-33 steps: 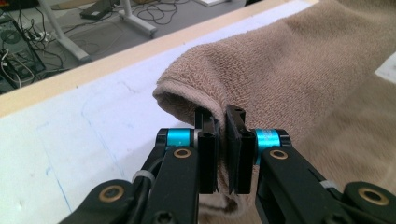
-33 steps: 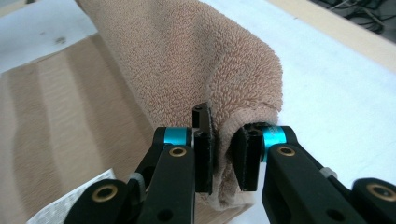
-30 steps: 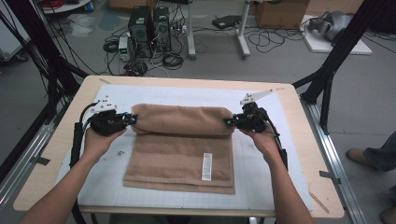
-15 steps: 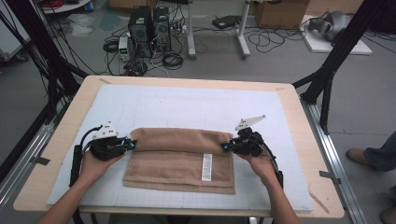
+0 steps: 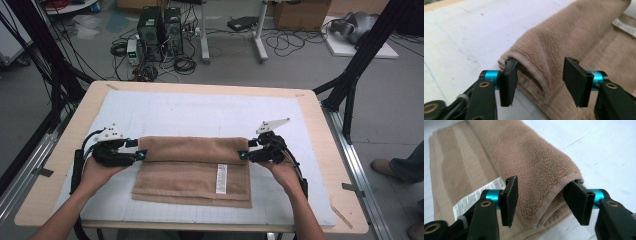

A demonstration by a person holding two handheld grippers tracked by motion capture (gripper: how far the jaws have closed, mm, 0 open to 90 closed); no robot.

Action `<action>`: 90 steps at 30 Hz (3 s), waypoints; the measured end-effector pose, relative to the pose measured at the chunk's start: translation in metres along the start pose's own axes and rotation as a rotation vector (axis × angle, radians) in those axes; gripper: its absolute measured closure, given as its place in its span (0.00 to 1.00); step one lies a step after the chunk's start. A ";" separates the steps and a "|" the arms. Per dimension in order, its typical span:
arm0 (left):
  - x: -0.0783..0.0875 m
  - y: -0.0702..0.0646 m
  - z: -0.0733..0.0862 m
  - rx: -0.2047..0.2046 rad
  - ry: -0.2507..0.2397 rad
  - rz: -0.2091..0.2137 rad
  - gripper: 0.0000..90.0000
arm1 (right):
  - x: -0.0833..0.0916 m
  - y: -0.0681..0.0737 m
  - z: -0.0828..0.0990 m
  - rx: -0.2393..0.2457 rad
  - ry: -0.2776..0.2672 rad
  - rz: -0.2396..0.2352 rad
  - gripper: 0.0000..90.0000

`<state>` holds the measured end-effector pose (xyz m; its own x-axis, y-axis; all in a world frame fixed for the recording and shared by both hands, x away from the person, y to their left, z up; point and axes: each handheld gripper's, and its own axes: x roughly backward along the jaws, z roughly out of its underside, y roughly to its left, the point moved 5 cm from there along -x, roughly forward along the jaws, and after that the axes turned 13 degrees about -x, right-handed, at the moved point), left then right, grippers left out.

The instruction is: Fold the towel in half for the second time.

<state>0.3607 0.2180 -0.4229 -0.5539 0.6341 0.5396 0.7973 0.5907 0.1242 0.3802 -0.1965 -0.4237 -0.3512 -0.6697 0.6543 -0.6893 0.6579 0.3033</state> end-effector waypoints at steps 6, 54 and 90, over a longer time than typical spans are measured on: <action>-0.025 0.019 -0.002 0.092 0.026 -0.005 0.48 | -0.012 -0.008 -0.019 -0.035 -0.007 -0.003 0.51; -0.014 -0.054 0.034 -0.174 0.168 0.146 0.68 | -0.025 0.043 0.058 0.129 0.154 -0.125 0.71; 0.005 -0.008 -0.001 -0.023 0.022 0.012 0.54 | 0.003 0.034 0.003 0.085 0.031 -0.122 0.54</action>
<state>0.3519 0.2158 -0.4199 -0.5393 0.6297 0.5591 0.8092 0.5713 0.1371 0.3534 -0.1771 -0.4132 -0.2424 -0.7310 0.6379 -0.7771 0.5399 0.3234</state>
